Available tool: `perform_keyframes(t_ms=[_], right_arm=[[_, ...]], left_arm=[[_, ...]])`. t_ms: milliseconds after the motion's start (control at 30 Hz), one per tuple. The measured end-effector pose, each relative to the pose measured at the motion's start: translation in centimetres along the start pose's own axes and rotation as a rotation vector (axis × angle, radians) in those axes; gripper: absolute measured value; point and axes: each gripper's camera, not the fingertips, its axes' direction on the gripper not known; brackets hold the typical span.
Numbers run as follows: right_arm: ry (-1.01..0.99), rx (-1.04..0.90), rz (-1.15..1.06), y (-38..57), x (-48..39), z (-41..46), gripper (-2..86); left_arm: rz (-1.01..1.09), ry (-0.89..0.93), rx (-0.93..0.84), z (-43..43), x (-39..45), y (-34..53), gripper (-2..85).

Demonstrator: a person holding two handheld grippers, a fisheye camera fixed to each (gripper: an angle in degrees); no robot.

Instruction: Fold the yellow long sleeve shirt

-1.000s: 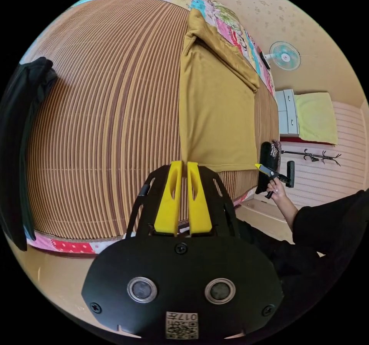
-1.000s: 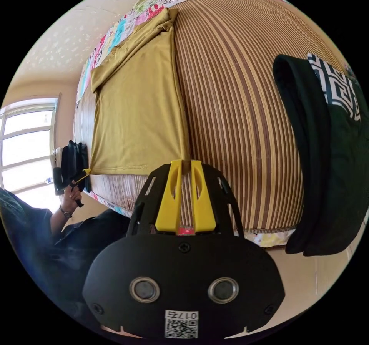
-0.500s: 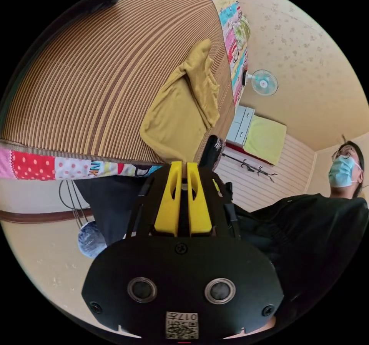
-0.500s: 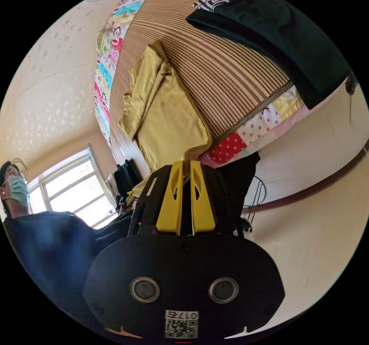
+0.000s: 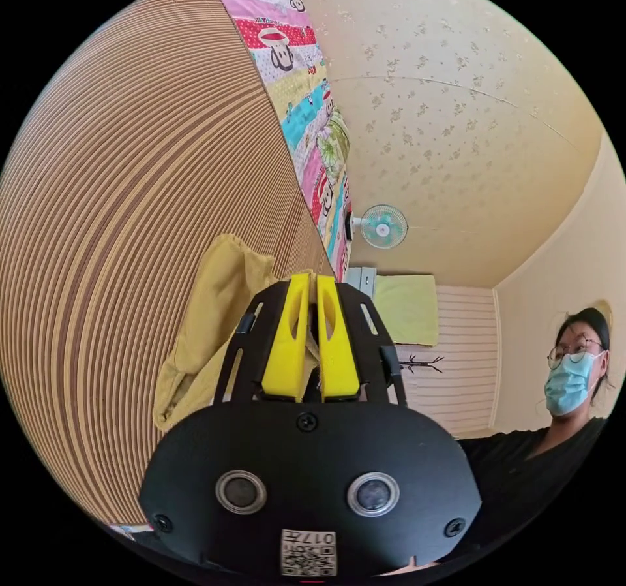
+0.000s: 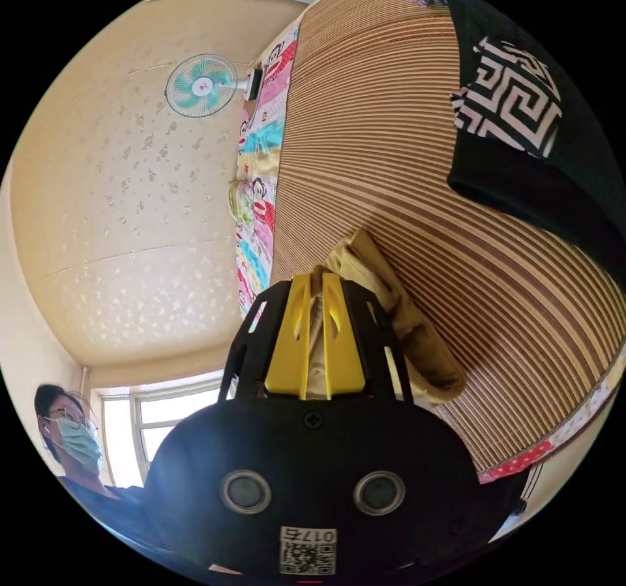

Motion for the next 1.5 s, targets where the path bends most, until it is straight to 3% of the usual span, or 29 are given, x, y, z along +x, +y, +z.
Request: perform_keyframes(t_ms=[133,267,367,600,767,833,967,1167,1333,1500], right_arm=[[0.114,0.022,-0.047,-2.9,-0.9,4.3,3.3],[-0.025,0.096,-0.069,-4.2,-2.6,4.6,4.0],[0.061,-0.017,-0.223,-2.4,-6.5,6.0,4.5],[0.376,-0.412,-0.583,8.4,-10.5,16.4,5.7],[0.325,-0.601,-0.672,14.4,-13.0,24.1,7.0],[0.315,-0.666,-0.720,16.7,-14.9,27.1,8.6],[0.260,-0.668,-0.790,20.0,-18.8,33.0,11.4],[0.367,-0.800,-0.718,19.5,-17.8,42.7,11.6],[0.373,-0.794,-0.698,18.7,-20.6,40.9,13.5],[0.392,-0.739,-0.739,24.0,-23.0,36.6,16.4]], left_arm=[[-0.015,-0.165,-0.015,3.8,-1.4,-3.2,4.6],[0.035,-0.114,0.098,2.0,-1.1,-3.1,9.2],[0.099,-0.235,0.071,0.1,-0.5,-1.2,11.6],[0.174,-0.442,-0.230,0.9,-2.6,7.0,16.1],[0.142,-0.520,-0.413,3.2,-4.4,9.4,11.8],[0.096,-0.460,-0.407,2.6,-5.6,9.5,6.2],[0.070,-0.267,-0.361,0.5,-6.9,9.8,4.5],[0.095,-0.296,-0.351,-1.8,-7.6,10.8,5.1],[0.078,-0.198,-0.209,-5.3,-8.8,11.0,12.0],[0.022,-0.163,-0.279,-3.1,-11.0,11.0,11.0]])
